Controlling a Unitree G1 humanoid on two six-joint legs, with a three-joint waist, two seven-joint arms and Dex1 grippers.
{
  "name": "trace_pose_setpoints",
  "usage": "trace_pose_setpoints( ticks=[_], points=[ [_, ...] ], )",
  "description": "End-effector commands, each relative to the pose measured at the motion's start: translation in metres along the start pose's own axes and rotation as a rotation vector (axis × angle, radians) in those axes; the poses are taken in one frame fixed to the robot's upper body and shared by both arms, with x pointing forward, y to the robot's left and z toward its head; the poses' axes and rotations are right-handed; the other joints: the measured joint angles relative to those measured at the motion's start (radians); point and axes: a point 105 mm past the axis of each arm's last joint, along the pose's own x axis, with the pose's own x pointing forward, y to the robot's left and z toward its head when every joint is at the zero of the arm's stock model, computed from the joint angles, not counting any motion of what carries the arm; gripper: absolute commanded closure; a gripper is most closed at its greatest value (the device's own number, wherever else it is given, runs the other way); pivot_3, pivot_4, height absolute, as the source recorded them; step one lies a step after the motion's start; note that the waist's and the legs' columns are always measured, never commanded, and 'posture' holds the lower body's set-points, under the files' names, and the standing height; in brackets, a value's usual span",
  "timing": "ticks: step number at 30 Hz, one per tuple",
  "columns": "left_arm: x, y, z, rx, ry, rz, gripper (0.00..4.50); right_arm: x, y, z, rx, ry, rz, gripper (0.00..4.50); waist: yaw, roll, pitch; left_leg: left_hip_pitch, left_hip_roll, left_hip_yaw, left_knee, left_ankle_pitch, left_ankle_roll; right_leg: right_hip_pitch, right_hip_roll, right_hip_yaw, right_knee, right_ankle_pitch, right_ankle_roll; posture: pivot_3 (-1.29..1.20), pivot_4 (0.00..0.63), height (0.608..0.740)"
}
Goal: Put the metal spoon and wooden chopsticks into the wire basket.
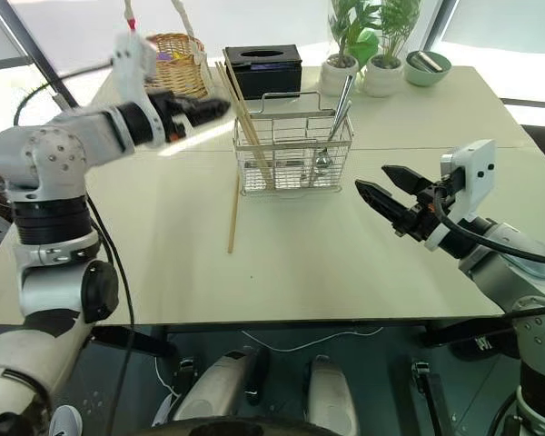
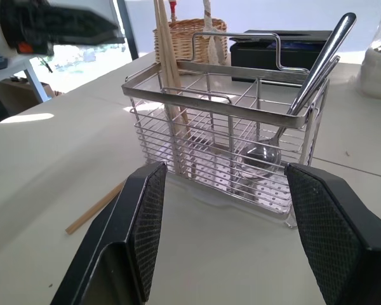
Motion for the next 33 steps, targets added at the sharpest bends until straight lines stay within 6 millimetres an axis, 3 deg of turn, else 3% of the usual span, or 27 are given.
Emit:
trace_pose_setpoints(
  ticks=[1, 5, 9, 15, 20, 23, 29, 33],
  points=[
    [-0.004, 0.018, -0.023, -0.026, 0.148, 0.160, 0.04, -0.001, 0.005, 0.007, -0.011, -0.033, 0.013, 1.43, -0.002, 0.000, 0.000, -0.001, 0.000, 0.000, 0.000, 0.000, 0.000, 0.000, 0.000, 0.000, 0.000, 0.000, 0.000, 0.00, 0.150, 0.725],
    [0.005, 0.014, -0.055, -0.052, 0.295, 0.170, 0.04, 0.000, 0.007, 0.006, -0.011, -0.033, 0.017, 1.43, -0.002, 0.004, -0.003, 0.002, 0.000, 0.001, -0.003, 0.000, 0.000, 0.001, 0.000, 0.001, 0.000, 0.000, 0.000, 0.00, 0.150, 0.725],
    [0.007, 0.009, -0.059, -0.024, 0.315, 0.147, 0.04, 0.000, 0.007, 0.006, -0.005, -0.038, 0.012, 1.43, -0.001, 0.009, -0.009, 0.006, 0.000, 0.001, -0.004, 0.000, -0.001, 0.003, 0.000, 0.001, 0.000, 0.000, 0.000, 0.00, 0.150, 0.725],
    [0.013, -0.003, -0.012, 0.128, 0.045, 0.036, 0.04, -0.005, 0.006, 0.004, -0.003, -0.032, 0.002, 1.43, -0.001, 0.009, -0.011, 0.007, 0.000, 0.001, -0.006, 0.000, -0.001, 0.005, -0.001, 0.001, -0.002, -0.002, -0.004, 0.00, 0.150, 0.725],
    [0.020, 0.004, 0.010, 0.159, -0.072, 0.044, 0.04, -0.004, 0.006, 0.007, -0.009, -0.039, 0.005, 1.43, 0.000, 0.008, -0.010, 0.001, 0.000, 0.001, -0.006, 0.000, -0.001, 0.000, -0.001, 0.001, -0.003, 0.000, 0.000, 0.00, 0.150, 0.725],
    [0.016, -0.008, 0.024, 0.196, -0.179, -0.025, 0.04, -0.004, 0.005, 0.007, -0.016, -0.036, 0.006, 1.43, 0.000, 0.008, -0.009, -0.001, 0.000, 0.001, -0.007, 0.000, -0.001, -0.001, -0.001, 0.002, -0.004, 0.000, 0.000, 0.00, 0.150, 0.725],
    [-0.007, -0.048, 0.040, 0.120, -0.271, -0.264, 0.04, -0.004, 0.006, 0.005, -0.018, -0.030, 0.012, 1.43, -0.001, 0.007, -0.009, -0.002, 0.000, 0.001, -0.009, 0.000, 0.000, -0.001, -0.001, 0.001, -0.006, 0.000, 0.000, 0.00, 0.150, 0.725],
    [-0.017, -0.058, 0.036, 0.133, -0.205, -0.304, 0.04, -0.003, 0.006, 0.004, -0.016, -0.027, 0.017, 1.43, -0.002, 0.007, -0.009, -0.001, 0.000, 0.001, -0.009, 0.000, 0.000, -0.001, -0.001, 0.001, -0.006, 0.000, 0.000, 0.00, 0.150, 0.725]
  ],
)
